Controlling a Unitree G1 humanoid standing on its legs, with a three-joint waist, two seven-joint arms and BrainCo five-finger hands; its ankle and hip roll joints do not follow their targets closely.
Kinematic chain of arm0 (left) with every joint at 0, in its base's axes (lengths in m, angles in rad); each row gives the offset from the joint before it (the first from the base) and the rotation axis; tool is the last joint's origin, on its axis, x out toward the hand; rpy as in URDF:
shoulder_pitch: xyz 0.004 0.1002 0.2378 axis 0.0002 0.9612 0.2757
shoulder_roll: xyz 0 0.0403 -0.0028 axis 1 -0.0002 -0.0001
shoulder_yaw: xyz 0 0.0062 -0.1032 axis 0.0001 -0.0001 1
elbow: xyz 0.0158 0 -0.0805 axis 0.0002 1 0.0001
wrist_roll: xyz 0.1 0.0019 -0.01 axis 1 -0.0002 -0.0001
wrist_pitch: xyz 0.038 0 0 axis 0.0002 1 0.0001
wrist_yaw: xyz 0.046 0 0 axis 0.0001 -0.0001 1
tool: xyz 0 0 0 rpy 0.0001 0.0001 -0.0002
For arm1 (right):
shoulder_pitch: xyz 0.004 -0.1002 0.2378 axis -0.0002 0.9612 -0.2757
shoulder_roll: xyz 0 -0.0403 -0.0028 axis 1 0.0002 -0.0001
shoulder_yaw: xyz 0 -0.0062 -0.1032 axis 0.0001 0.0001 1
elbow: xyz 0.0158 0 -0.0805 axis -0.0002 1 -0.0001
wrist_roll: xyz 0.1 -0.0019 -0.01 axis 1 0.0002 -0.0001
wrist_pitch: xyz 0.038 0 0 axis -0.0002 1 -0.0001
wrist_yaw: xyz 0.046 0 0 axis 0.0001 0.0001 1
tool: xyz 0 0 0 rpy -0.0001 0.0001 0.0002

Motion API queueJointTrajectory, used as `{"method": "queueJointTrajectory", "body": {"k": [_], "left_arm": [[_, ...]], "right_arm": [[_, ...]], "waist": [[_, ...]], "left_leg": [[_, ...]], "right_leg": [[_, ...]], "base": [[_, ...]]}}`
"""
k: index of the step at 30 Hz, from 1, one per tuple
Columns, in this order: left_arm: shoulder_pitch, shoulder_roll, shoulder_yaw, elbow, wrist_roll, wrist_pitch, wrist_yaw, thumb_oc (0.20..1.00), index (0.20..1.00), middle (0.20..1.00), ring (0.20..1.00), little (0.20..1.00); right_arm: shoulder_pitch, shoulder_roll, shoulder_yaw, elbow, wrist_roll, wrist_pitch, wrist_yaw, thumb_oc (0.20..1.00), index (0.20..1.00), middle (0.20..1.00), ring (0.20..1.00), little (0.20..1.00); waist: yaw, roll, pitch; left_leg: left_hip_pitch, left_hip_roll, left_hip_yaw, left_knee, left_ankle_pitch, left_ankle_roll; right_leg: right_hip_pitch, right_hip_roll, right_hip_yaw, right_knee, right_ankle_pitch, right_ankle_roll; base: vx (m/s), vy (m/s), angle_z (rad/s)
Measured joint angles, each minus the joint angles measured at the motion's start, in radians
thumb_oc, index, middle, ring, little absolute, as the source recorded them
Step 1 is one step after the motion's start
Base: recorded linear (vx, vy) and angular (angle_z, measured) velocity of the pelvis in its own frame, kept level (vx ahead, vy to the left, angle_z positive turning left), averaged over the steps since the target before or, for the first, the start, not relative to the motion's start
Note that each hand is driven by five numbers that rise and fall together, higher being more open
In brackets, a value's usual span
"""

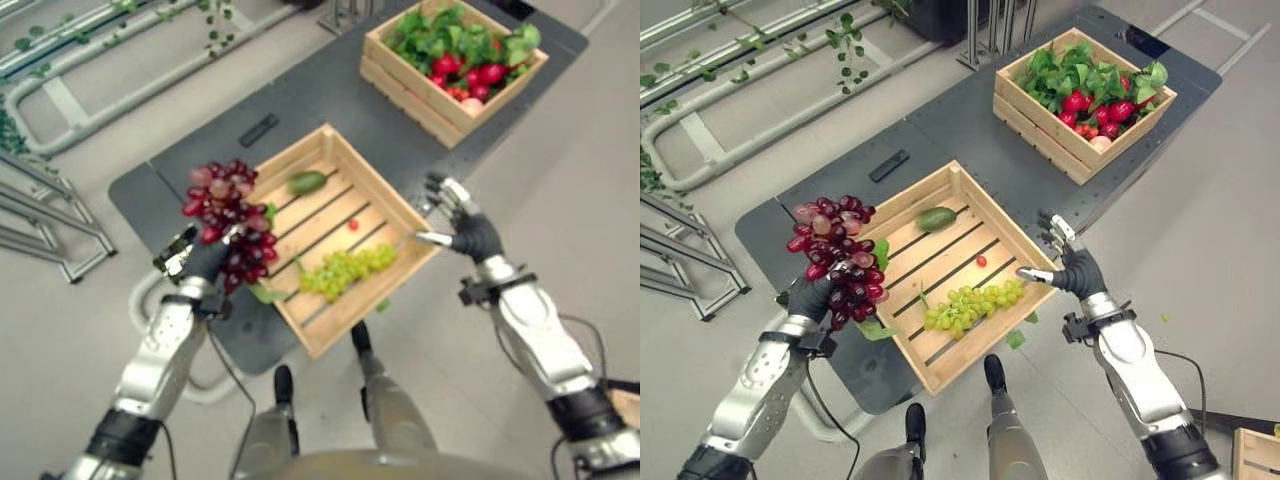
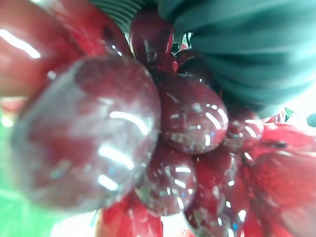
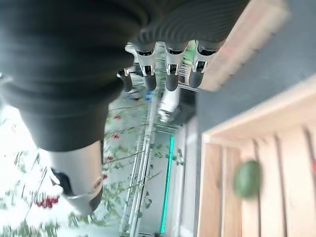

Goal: Pick up the fruits from the basket on one side to the basket on the other side

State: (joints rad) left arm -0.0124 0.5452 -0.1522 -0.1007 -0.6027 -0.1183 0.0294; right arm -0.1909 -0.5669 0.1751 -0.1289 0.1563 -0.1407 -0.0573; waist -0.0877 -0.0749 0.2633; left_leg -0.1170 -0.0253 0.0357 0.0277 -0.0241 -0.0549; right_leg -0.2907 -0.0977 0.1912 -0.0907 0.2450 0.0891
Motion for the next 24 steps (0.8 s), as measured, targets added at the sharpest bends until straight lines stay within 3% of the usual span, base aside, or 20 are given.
{"method": "queueJointTrajectory", "body": {"k": [3,6,8,15,18,21,24], "left_arm": [[-0.02,0.0,-0.048,0.0,0.0,0.002,-0.003,0.2,0.2,0.2,0.2,0.2],[-0.03,-0.009,-0.068,0.0,0.002,0.004,-0.015,0.2,0.2,0.2,0.2,0.2],[-0.032,-0.008,-0.067,0.001,0.003,0.004,-0.017,0.2,0.2,0.2,0.2,0.2],[-0.025,0.012,-0.067,0.001,0.03,0.017,-0.051,0.2,0.2,0.2,0.2,0.2],[-0.026,0.026,-0.071,0.001,0.04,0.021,-0.06,0.2,0.2,0.2,0.2,0.2],[-0.027,0.028,-0.096,0.001,0.038,0.023,-0.064,0.2,0.2,0.2,0.2,0.2],[-0.039,0.027,-0.138,0.001,0.038,0.025,-0.071,0.2,0.2,0.2,0.2,0.2]], "right_arm": [[-0.026,0.028,0.052,0.067,-0.003,0.01,-0.003,1.0,1.0,1.0,1.0,1.0],[-0.024,0.058,0.109,0.116,0.085,0.024,0.027,1.0,1.0,1.0,1.0,1.0],[-0.025,0.069,0.121,0.156,0.242,0.045,0.069,1.0,1.0,1.0,1.0,1.0],[-0.079,-0.034,0.157,0.156,0.456,0.082,0.151,1.0,1.0,1.0,1.0,1.0],[-0.133,-0.075,0.186,0.15,0.45,0.087,0.158,1.0,1.0,1.0,1.0,1.0],[-0.164,-0.055,0.197,0.153,0.415,0.086,0.15,1.0,1.0,1.0,1.0,1.0],[-0.189,0.03,0.212,0.19,0.383,0.086,0.133,1.0,1.0,1.0,1.0,1.0]], "waist": [[0.011,0.001,-0.022],[0.026,0.002,-0.045],[0.031,0.0,-0.05],[0.053,-0.02,-0.076],[0.051,-0.038,-0.088],[0.052,-0.053,-0.101],[0.053,-0.064,-0.112]], "left_leg": [[0.003,0.003,-0.014,0.0,-0.002,-0.001],[0.004,0.002,-0.017,0.0,-0.004,0.0],[0.01,0.001,-0.026,0.002,-0.004,0.0],[0.012,0.001,-0.041,0.018,-0.008,-0.002],[0.002,-0.005,-0.047,0.032,-0.014,0.002],[-0.001,-0.011,-0.048,0.038,-0.016,0.007],[-0.006,-0.014,-0.05,0.048,-0.022,0.011]], "right_leg": [[0.011,0.002,-0.013,0.0,0.0,0.001],[0.013,0.001,-0.016,0.0,0.003,-0.003],[0.025,-0.002,-0.024,0.0,0.002,-0.003],[0.043,-0.005,-0.039,0.0,-0.018,-0.002],[0.042,-0.01,-0.039,0.0,-0.02,0.001],[0.042,-0.015,-0.037,0.0,-0.023,0.006],[0.044,-0.019,-0.036,0.0,-0.023,0.009]], "base": [[0.03,0.003,0.13],[0.02,-0.005,0.03],[0.02,-0.023,0.1],[0.01,-0.01,0.08],[0.02,0.002,0.08],[0.01,0.002,0.01],[0.0,0.0,0.0]]}}
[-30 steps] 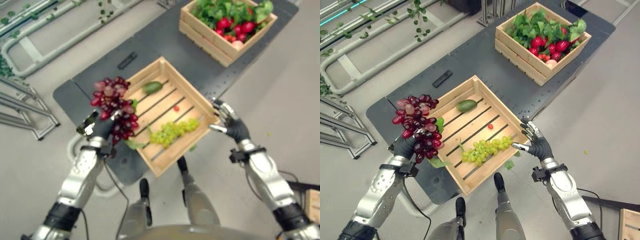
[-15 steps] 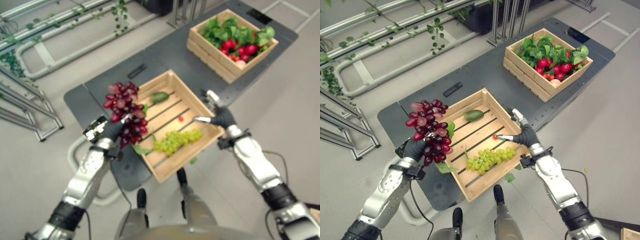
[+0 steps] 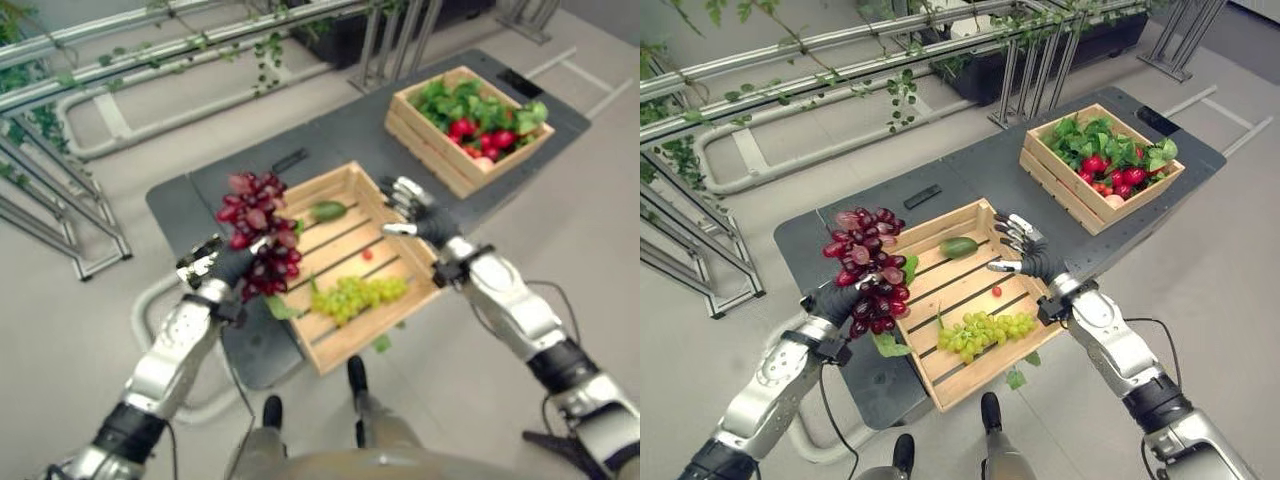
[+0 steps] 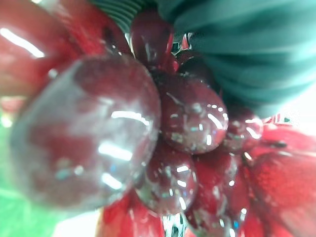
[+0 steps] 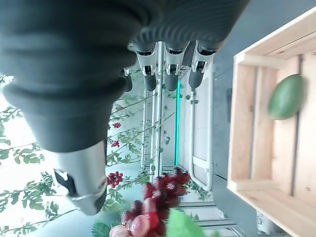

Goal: Pick up the fruits from the basket on one side to the basket on the other side

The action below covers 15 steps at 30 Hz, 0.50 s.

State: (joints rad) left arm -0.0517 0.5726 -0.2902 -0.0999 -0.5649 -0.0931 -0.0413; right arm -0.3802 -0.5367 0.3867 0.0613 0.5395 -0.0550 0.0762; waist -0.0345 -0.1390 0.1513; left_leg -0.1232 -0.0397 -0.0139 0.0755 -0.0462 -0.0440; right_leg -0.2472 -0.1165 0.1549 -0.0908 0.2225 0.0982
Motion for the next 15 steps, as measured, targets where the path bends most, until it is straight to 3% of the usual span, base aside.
{"method": "queueJointTrajectory", "body": {"k": [2,15], "left_arm": [[-0.021,-0.002,-0.02,0.0,0.001,0.0,-0.004,0.2,0.2,0.2,0.2,0.2],[-0.075,0.0,-0.086,0.004,-0.007,0.002,-0.009,0.2,0.2,0.2,0.2,0.2]], "right_arm": [[-0.013,0.028,0.042,0.025,0.001,0.003,0.003,1.0,1.0,1.0,1.0,1.0],[-0.239,0.001,0.207,0.101,0.135,0.041,0.031,1.0,1.0,1.0,1.0,1.0]], "waist": [[0.0,0.001,0.0],[0.026,0.014,-0.013]], "left_leg": [[-0.008,0.0,-0.002,0.013,-0.006,0.001],[-0.019,0.0,-0.016,0.044,-0.018,-0.003]], "right_leg": [[0.0,0.0,-0.001,0.0,0.008,0.0],[0.004,0.003,-0.001,0.001,0.002,-0.003]], "base": [[0.04,-0.008,0.04],[0.0,-0.001,0.01]]}}
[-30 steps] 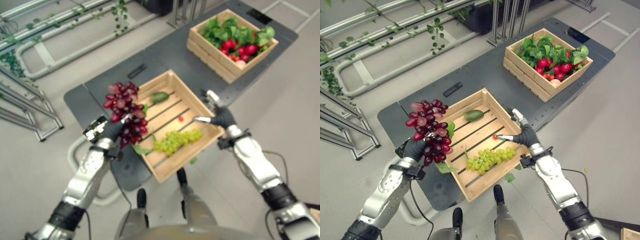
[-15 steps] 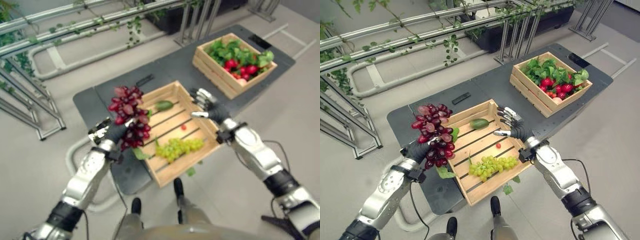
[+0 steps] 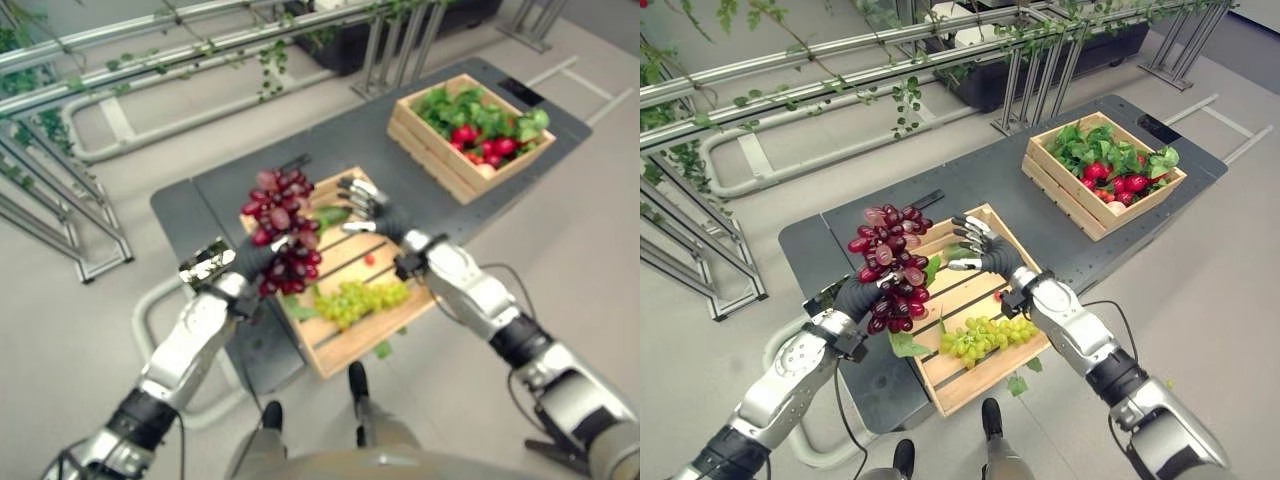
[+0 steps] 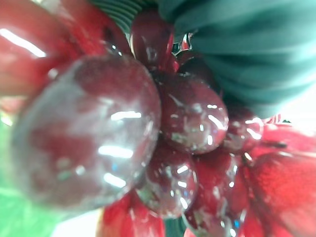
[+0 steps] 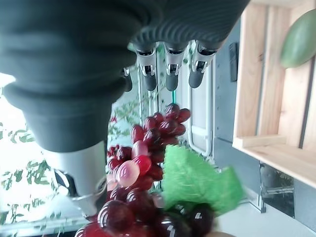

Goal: Pick up the fruits from the basket on one side to the basket on the other side

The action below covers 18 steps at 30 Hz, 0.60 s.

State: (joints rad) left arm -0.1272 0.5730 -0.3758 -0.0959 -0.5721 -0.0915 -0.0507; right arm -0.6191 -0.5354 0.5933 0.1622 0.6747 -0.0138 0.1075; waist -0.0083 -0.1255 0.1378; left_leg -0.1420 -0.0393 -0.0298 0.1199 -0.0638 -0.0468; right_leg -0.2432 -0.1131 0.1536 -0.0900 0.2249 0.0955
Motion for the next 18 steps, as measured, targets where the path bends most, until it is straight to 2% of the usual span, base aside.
{"method": "queueJointTrajectory", "body": {"k": [12,15,18], "left_arm": [[-0.001,0.051,-0.009,0.0,0.007,0.012,0.0,0.2,0.2,0.2,0.2,0.2],[-0.001,0.082,0.012,0.0,0.023,0.013,-0.004,0.2,0.2,0.2,0.2,0.2],[-0.001,0.161,0.052,-0.001,0.065,0.016,-0.02,0.2,0.2,0.2,0.2,0.2]], "right_arm": [[-0.023,0.045,0.011,0.025,-0.066,-0.001,-0.016,1.0,1.0,1.0,1.0,1.0],[-0.022,0.043,0.007,0.047,-0.107,0.0,-0.018,1.0,1.0,1.0,1.0,1.0],[0.01,0.019,-0.024,0.046,-0.174,-0.001,-0.017,1.0,1.0,1.0,1.0,1.0]], "waist": [[0.0,-0.003,-0.014],[0.0,-0.002,-0.014],[0.002,0.003,-0.02]], "left_leg": [[-0.007,-0.003,-0.004,0.008,-0.002,0.002],[-0.007,-0.003,-0.004,0.008,-0.002,0.002],[-0.007,-0.002,-0.004,0.007,-0.002,0.002]], "right_leg": [[0.0,-0.002,0.001,0.0,-0.002,0.002],[0.0,-0.002,0.001,0.0,-0.001,0.002],[0.0,-0.001,0.001,0.0,-0.001,0.002]], "base": [[0.0,0.0,0.01],[0.0,0.0,0.0],[0.0,0.0,0.0]]}}
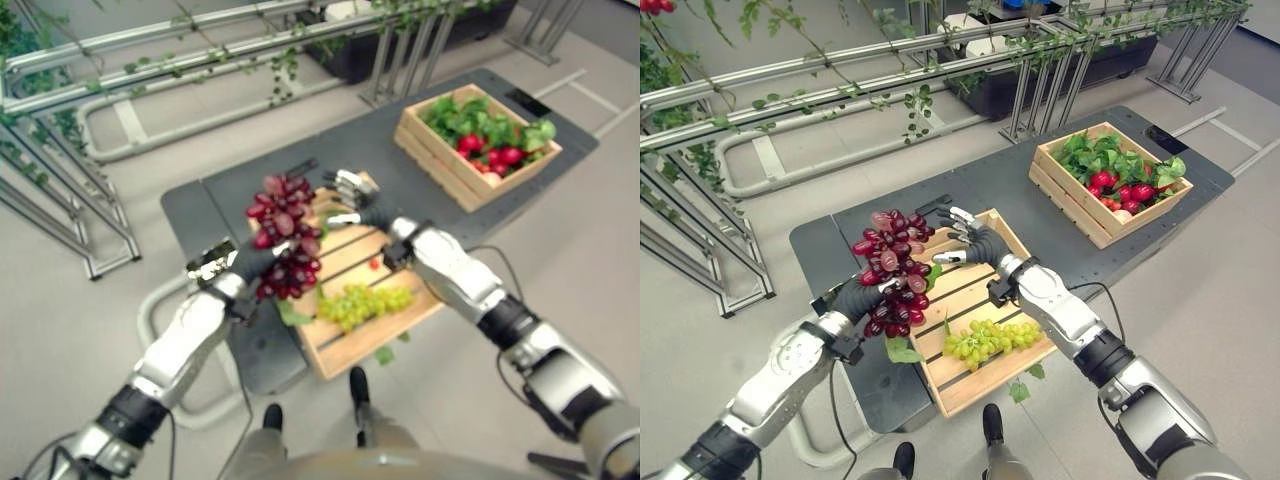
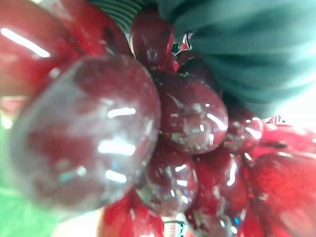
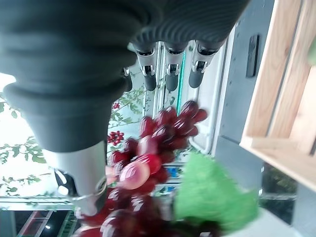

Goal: Pick up the fruits from the basket on one side to the basket on the other side

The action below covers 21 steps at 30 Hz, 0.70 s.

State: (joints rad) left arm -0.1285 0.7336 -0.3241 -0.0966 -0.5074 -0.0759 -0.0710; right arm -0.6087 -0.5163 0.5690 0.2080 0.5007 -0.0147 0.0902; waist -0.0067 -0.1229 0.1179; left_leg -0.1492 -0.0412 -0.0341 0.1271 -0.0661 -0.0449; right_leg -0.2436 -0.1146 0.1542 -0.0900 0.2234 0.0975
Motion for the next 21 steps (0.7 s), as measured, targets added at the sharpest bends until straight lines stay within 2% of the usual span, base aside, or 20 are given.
{"method": "queueJointTrajectory", "body": {"k": [3,7,11,16,21], "left_arm": [[-0.002,0.108,0.033,0.001,0.026,0.0,-0.014,0.2,0.2,0.2,0.2,0.2],[-0.046,0.293,0.045,0.001,0.096,0.001,-0.038,0.2,0.2,0.2,0.2,0.2],[-0.097,0.353,0.03,0.001,0.135,0.0,-0.059,0.2,0.2,0.2,0.2,0.2],[-0.172,0.445,-0.013,0.001,0.212,-0.005,-0.069,0.2,0.2,0.2,0.2,0.2],[-0.217,0.486,-0.046,0.001,0.266,-0.016,-0.076,0.2,0.2,0.2,0.2,0.2]], "right_arm": [[0.068,-0.003,-0.061,0.003,-0.06,0.0,-0.009,1.0,1.0,1.0,1.0,1.0],[0.123,-0.011,-0.073,0.013,-0.099,0.0,-0.013,1.0,1.0,1.0,1.0,1.0],[0.135,-0.006,-0.074,0.013,-0.118,0.0,-0.011,1.0,1.0,1.0,1.0,1.0],[0.15,0.0,-0.081,0.016,-0.119,-0.001,-0.012,1.0,1.0,1.0,1.0,1.0],[0.153,0.0,-0.088,0.015,-0.139,-0.003,-0.014,1.0,1.0,1.0,1.0,1.0]], "waist": [[-0.002,0.007,-0.008],[-0.001,0.019,-0.014],[0.0,0.033,-0.022],[-0.001,0.036,-0.022],[0.0,0.04,-0.022]], "left_leg": [[0.001,0.001,0.0,-0.003,0.0,0.0],[0.003,0.002,0.001,-0.005,0.0,0.0],[0.004,0.003,0.0,-0.008,0.0,0.0],[0.005,0.004,0.0,-0.01,0.0,0.0],[0.005,0.003,-0.001,-0.01,0.0,0.0]], "right_leg": [[0.0,0.0,0.0,0.0,-0.001,-0.001],[0.0,0.001,0.0,0.0,-0.002,-0.002],[0.0,0.002,0.0,0.0,-0.003,-0.002],[0.0,0.003,0.0,0.0,0.0,-0.007],[0.0,0.003,0.0,0.0,-0.001,-0.007]], "base": [[0.0,0.0,0.0],[0.0,0.0,0.0],[0.0,0.0,0.0],[0.0,0.0,0.0],[0.0,0.0,0.0]]}}
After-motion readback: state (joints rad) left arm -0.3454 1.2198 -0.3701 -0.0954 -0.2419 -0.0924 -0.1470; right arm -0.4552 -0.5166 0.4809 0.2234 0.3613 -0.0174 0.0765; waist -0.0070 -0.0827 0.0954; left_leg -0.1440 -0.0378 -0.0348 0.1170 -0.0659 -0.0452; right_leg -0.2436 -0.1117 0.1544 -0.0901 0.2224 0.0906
